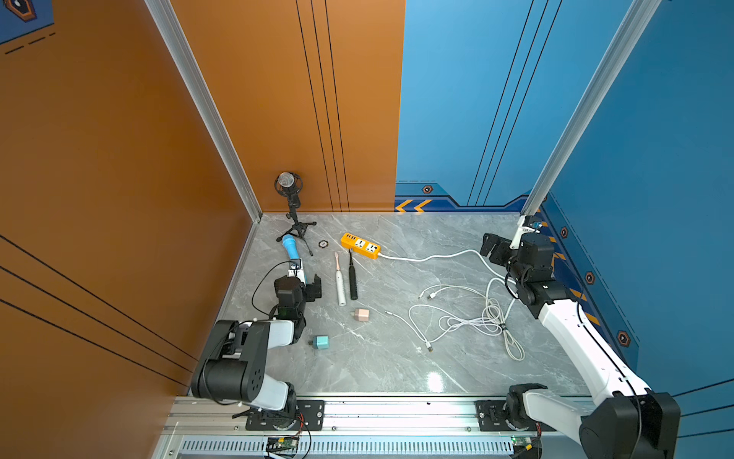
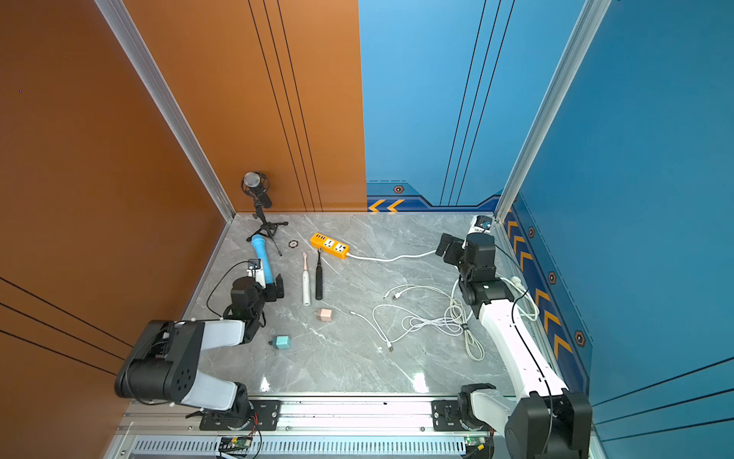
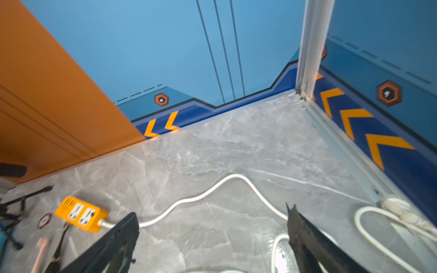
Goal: Charge the electric toothbrush
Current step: Pick up the charging cable from the center of the board.
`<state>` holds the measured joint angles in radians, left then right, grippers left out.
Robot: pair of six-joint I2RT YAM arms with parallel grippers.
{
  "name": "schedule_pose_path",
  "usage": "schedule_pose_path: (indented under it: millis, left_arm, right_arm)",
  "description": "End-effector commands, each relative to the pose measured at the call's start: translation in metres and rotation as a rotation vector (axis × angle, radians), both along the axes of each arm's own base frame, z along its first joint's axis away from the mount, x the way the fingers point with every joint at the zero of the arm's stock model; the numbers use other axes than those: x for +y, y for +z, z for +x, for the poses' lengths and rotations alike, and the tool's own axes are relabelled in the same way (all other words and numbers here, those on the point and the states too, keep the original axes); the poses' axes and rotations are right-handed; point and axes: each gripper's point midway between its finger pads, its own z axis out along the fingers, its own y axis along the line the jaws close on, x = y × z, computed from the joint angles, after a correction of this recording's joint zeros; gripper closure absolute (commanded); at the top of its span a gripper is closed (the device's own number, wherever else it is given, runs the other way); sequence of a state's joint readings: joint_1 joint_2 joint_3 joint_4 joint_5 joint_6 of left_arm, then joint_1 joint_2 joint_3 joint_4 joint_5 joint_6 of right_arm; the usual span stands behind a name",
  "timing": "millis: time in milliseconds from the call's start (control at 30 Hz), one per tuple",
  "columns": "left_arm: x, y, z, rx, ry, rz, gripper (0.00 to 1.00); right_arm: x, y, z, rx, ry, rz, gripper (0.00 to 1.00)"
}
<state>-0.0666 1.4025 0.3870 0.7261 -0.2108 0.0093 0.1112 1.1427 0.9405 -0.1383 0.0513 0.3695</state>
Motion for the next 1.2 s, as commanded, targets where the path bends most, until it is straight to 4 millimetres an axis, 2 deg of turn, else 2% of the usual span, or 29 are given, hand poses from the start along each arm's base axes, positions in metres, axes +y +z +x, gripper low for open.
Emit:
schedule_pose_path:
  millis: [0, 67, 100, 167, 200, 233, 300, 333, 467, 500, 600, 700, 833, 1033, 1167]
  left_arm:
    - [-0.009, 0.065, -0.002, -0.042, 0.035, 0.023, 0.01]
    - [-0.043, 0.097, -0.004, -0.040, -0.065, -0.045, 0.00]
    - [-0.070, 0.109, -0.005, -0.024, -0.162, -0.090, 0.01]
    - [-0.135, 0.126, -0.013, 0.044, -0.423, -0.139, 0.02]
    - [-0.171, 0.127, -0.022, 0.112, -0.569, -0.130, 0.02]
    - [-0.206, 0.121, -0.037, 0.208, -0.716, -0.093, 0.02]
    - [-0.253, 0.107, -0.065, 0.363, -0.902, 0.011, 0.02]
    - [-0.269, 0.098, -0.071, 0.425, -0.935, 0.062, 0.02]
    - [-0.327, 0.073, -0.071, 0.520, -0.938, 0.102, 0.01]
    - [-0.342, 0.066, -0.068, 0.530, -0.915, 0.111, 0.01]
    - [-0.385, 0.045, -0.065, 0.541, -0.903, 0.168, 0.09]
    - [-0.413, 0.017, -0.054, 0.557, -0.880, 0.220, 0.22]
    - [-0.420, -0.013, -0.028, 0.565, -0.788, 0.264, 0.37]
    - [-0.433, -0.047, -0.017, 0.627, -0.811, 0.237, 0.40]
    - [-0.437, -0.064, -0.013, 0.647, -0.813, 0.245, 0.47]
  right_arm:
    - [0.038, -0.062, -0.042, 0.316, 0.141, 0.081, 0.00]
    - [0.055, -0.067, -0.050, 0.349, 0.216, 0.103, 0.00]
    - [0.064, -0.069, -0.054, 0.367, 0.257, 0.116, 0.00]
    - [0.077, -0.075, -0.062, 0.404, 0.326, 0.130, 0.00]
    - [0.082, -0.077, -0.066, 0.419, 0.353, 0.131, 0.00]
    - [0.084, -0.080, -0.070, 0.428, 0.367, 0.131, 0.00]
    - [0.085, -0.082, -0.074, 0.431, 0.370, 0.126, 0.00]
    - [0.083, -0.082, -0.076, 0.428, 0.361, 0.120, 0.00]
    - [0.060, -0.081, -0.080, 0.402, 0.251, 0.095, 0.00]
    - [0.049, -0.080, -0.081, 0.392, 0.188, 0.095, 0.00]
    - [0.016, -0.082, -0.090, 0.368, 0.019, 0.122, 0.00]
    - [-0.004, -0.081, -0.102, 0.338, -0.058, 0.147, 0.00]
    - [-0.007, -0.076, -0.114, 0.324, -0.056, 0.161, 0.00]
    - [-0.005, -0.082, -0.121, 0.337, -0.054, 0.186, 0.00]
    - [-0.005, -0.083, -0.120, 0.344, -0.062, 0.189, 0.00]
